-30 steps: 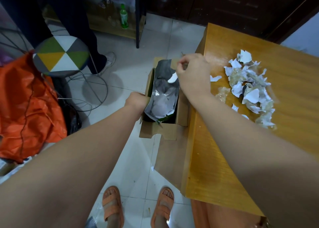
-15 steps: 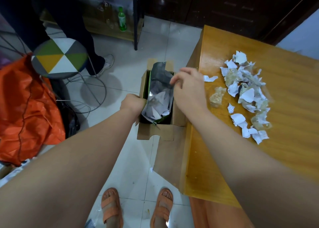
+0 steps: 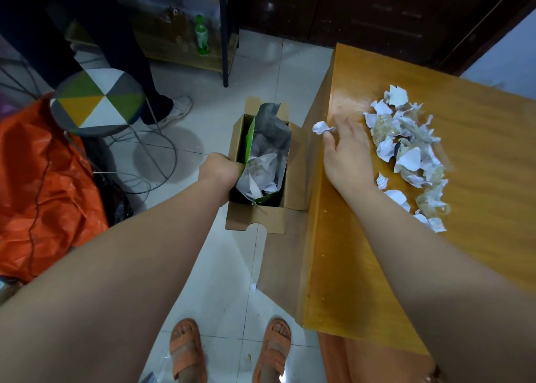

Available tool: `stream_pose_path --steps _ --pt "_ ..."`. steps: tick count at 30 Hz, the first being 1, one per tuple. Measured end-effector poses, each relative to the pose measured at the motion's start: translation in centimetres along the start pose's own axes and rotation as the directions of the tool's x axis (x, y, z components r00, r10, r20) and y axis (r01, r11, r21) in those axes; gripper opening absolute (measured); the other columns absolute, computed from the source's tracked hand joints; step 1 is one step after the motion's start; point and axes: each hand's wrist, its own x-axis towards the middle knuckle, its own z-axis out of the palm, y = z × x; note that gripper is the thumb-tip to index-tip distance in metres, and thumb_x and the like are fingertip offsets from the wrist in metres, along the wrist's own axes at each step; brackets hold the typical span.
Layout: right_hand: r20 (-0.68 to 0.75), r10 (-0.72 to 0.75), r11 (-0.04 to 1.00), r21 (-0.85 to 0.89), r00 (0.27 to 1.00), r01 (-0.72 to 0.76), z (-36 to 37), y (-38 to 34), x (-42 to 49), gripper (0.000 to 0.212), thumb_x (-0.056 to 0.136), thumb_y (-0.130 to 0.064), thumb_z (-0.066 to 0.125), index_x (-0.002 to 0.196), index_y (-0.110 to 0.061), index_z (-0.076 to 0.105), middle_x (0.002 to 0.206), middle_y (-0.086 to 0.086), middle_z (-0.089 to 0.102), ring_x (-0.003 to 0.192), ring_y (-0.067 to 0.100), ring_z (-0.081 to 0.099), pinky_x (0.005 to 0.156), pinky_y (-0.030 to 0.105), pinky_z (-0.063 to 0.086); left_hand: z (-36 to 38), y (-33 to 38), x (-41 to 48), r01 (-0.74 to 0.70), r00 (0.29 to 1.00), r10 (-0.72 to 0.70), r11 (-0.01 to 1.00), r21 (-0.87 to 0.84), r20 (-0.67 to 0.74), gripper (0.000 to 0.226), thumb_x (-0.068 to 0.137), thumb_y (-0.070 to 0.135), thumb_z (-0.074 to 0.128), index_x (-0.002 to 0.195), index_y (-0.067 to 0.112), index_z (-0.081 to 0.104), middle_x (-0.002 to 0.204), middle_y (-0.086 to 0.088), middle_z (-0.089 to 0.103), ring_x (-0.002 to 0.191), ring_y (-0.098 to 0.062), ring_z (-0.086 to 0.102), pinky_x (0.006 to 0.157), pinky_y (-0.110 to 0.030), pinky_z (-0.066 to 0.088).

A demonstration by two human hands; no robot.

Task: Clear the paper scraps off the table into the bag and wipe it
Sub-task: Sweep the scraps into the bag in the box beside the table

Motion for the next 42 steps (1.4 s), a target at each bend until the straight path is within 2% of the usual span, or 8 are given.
stream_pose_path --steps 5,8,12,22,27,30,33,42 --pt "0.011 -0.003 0.999 0.036 1.000 0.002 1.2 -1.3 -1.0 0.042 0.101 -0.025 0.033 0.141 -0.014 0.038 0.153 0.008 0.030 0.144 0.024 0.016 0.116 0.032 0.010 0.2 1.6 -0.2 -0.018 0.999 0.017 0.999 0.046 0.030 0.016 0.080 0.019 0.063 0.082 0.003 0.067 0.069 -0.012 0.054 0.058 -0.028 0.044 0.046 -0.022 0.034" --pt "0.059 -0.068 0.996 0.058 0.996 0.065 2.3 -3.1 -1.9 0.044 0.101 -0.021 0.033 0.144 -0.012 0.033 0.153 0.006 0.028 0.144 0.021 0.015 0.116 0.031 0.009 0.6 2.3 -0.3 -0.041 0.997 0.037 0.998 0.054 0.069 0.026 0.074 0.021 0.065 0.086 -0.002 0.070 0.073 -0.019 0.063 0.059 -0.031 0.053 0.049 -0.033 0.048" --pt "0.078 -0.198 0.915 0.372 0.977 0.156 2.5 -5.5 -2.7 0.044 0.100 -0.015 0.034 0.144 -0.017 0.033 0.152 0.001 0.031 0.142 0.012 0.021 0.114 0.026 0.018 1.3 2.8 -0.4 -0.082 0.990 0.081 0.997 0.000 0.116 0.032 0.066 0.027 0.065 0.084 0.002 0.074 0.084 -0.021 0.072 0.066 -0.035 0.064 0.057 -0.039 0.053" --pt "-0.316 0.178 0.889 0.458 0.932 -0.014 -0.6 -1.2 -3.6 0.041 0.092 -0.003 0.041 0.130 -0.019 0.046 0.135 -0.001 0.043 0.127 0.007 0.037 0.098 0.002 0.027 1.9 2.2 -0.1 -0.039 0.989 0.048 0.997 -0.062 0.138 0.017 0.064 0.022 0.063 0.071 0.009 0.070 0.069 -0.011 0.061 0.056 -0.026 0.046 0.051 -0.023 0.038" --pt "-0.378 0.205 0.974 0.172 0.903 -0.149 -2.3 1.7 -5.0 0.046 0.087 -0.010 0.046 0.131 -0.020 0.047 0.146 0.002 0.038 0.142 0.022 0.022 0.117 0.045 0.013 2.2 1.7 0.4 -0.025 0.994 0.030 0.999 -0.044 0.109 0.011 0.061 0.020 0.059 0.058 0.009 0.061 0.061 -0.011 0.053 0.054 -0.026 0.041 0.052 -0.024 0.036" --pt "-0.342 0.241 0.968 0.021 0.908 -0.250 -2.2 3.9 -7.2 0.046 0.088 -0.017 0.051 0.134 -0.021 0.046 0.152 0.002 0.031 0.146 0.023 0.012 0.116 0.047 -0.001 2.8 1.7 0.5 -0.038 0.994 0.038 0.999 0.003 0.098 0.018 0.060 0.019 0.055 0.048 0.012 0.044 0.055 -0.009 0.041 0.054 -0.026 0.033 0.052 -0.025 0.029" --pt "-0.366 0.297 0.945 -0.022 0.882 -0.327 -2.5 5.5 -8.7 0.048 0.089 -0.025 0.055 0.136 -0.024 0.045 0.153 0.002 0.030 0.146 0.024 0.011 0.114 0.051 -0.002 3.6 1.4 1.0 -0.047 0.996 0.045 0.998 0.030 0.077 0.023 0.064 0.024 0.061 0.069 0.002 0.066 0.070 -0.015 0.066 0.064 -0.031 0.056 0.061 -0.032 0.047" --pt "-0.246 0.371 0.924 0.197 0.895 -0.329 -2.5 6.5 -9.5 0.049 0.094 -0.036 0.049 0.140 -0.029 0.036 0.156 0.007 0.015 0.143 0.027 0.009 0.115 0.044 0.016 3.8 1.2 1.3 -0.047 0.997 0.046 0.999 0.013 0.069 0.028 0.058 0.025 0.059 0.073 0.003 0.070 0.074 -0.016 0.068 0.069 -0.034 0.059 0.064 -0.033 0.045"
